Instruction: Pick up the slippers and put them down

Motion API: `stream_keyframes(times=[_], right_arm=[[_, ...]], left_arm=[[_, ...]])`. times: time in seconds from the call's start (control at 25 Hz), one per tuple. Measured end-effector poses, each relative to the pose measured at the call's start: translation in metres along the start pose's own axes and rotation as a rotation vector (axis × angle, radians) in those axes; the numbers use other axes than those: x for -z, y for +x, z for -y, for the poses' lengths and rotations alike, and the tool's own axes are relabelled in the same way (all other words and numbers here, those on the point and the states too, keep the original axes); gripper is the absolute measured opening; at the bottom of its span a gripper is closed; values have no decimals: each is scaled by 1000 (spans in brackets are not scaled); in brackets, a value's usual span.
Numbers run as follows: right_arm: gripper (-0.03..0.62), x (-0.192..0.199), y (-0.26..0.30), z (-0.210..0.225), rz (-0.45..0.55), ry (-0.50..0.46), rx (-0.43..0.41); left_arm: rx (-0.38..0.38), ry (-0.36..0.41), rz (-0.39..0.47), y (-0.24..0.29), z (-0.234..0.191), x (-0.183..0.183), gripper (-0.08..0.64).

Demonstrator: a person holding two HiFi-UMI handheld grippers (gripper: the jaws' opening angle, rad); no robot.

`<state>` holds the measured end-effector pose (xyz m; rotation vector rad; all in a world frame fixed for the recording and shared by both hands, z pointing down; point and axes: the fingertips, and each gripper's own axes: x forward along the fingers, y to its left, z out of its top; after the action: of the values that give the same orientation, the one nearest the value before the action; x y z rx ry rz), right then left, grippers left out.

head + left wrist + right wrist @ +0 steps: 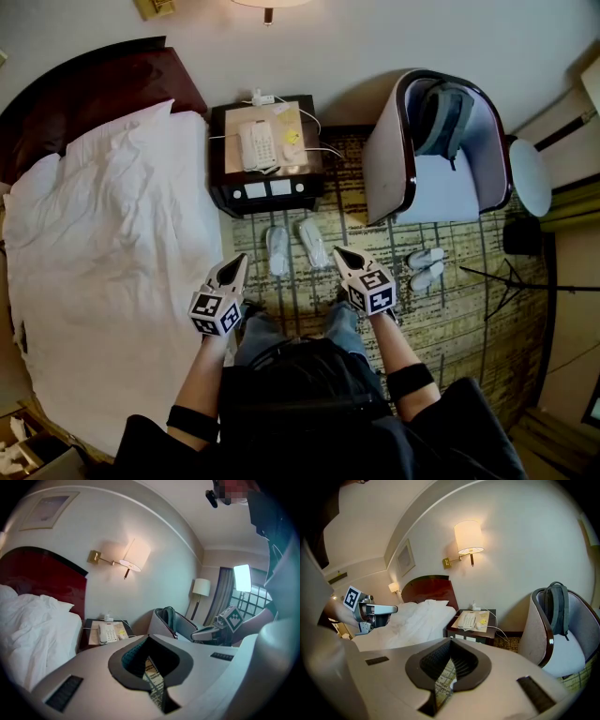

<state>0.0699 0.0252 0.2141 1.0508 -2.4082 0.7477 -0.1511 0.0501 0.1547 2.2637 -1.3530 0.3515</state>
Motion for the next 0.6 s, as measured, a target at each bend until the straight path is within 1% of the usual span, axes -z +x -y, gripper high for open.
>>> stream_keyframes(times=[0.2,0.36,0.48,0.6], right_arm=[[2,0,11,0,-7,-1,-10],[2,4,24,-2,-19,8,-15],[2,17,39,-2,-32,29,-16],[2,38,63,-5,-56,42,-22]], left_arm=[[15,-5,-23,10,-2,4,0],[47,1,-58,25,-2,14,0],[75,3,-104,40,-7,30,0],[82,-34,-161,54,-20,57,0]])
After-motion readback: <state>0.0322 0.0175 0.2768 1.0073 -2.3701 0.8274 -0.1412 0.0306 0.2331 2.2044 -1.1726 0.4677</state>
